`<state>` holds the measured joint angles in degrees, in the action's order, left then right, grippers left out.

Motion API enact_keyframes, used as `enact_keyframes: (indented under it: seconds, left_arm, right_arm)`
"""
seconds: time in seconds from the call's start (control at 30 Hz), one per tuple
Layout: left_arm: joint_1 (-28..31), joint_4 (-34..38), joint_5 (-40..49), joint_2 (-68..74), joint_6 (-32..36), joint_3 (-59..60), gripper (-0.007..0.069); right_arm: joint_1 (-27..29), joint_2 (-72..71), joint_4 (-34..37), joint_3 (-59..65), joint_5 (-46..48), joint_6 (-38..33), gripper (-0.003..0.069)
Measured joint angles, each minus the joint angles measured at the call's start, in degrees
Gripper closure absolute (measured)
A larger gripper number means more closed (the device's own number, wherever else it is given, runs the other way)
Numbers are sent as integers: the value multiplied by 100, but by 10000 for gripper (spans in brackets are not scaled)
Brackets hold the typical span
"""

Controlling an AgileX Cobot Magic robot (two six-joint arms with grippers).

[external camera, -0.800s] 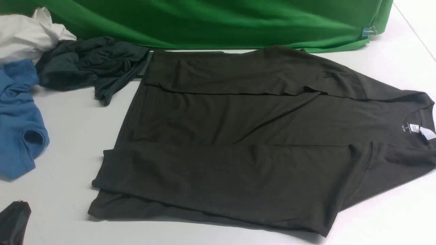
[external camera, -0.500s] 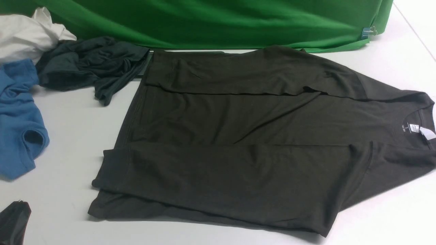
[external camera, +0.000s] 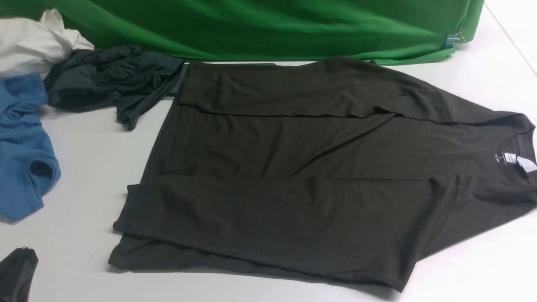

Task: Fold a long-sleeved shirt on a white desktop.
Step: 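Grasp the left edge of the dark T-shirt lying flat on the table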

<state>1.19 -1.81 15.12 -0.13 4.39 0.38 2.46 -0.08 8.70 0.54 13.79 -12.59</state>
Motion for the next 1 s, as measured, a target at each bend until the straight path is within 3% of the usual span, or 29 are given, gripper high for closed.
enact_keyframes:
  seconds: [0.17, 0.33, 0.63, 0.77, 0.87, 0.93, 1.0]
  left_arm:
    - [0, -25, -326, 0, 38, 0, 605]
    - [0, -25, -1362, 0, 43, 0, 605]
    - [0, -25, -1915, 0, 70, 0, 605]
    - [0, -25, -1991, 0, 77, 0, 605]
    - [0, 297, -2512, 0, -674, 0, 605]
    - [0, 537, -3098, 0, -1490, 0, 605]
    - [0, 563, -3586, 0, -1845, 0, 605]
  right_arm:
    - [0, 0, 0, 0, 0, 5, 419]
    - [0, 0, 0, 0, -62, 5, 419]
    - [0, 0, 0, 0, -1805, 5, 419]
    - [0, 0, 0, 0, -1978, 5, 419]
    - [0, 0, 18, 0, -2356, 265, 419]
    - [0, 0, 36, 0, -2883, 1114, 419]
    - [0, 0, 43, 0, -3201, 1422, 419]
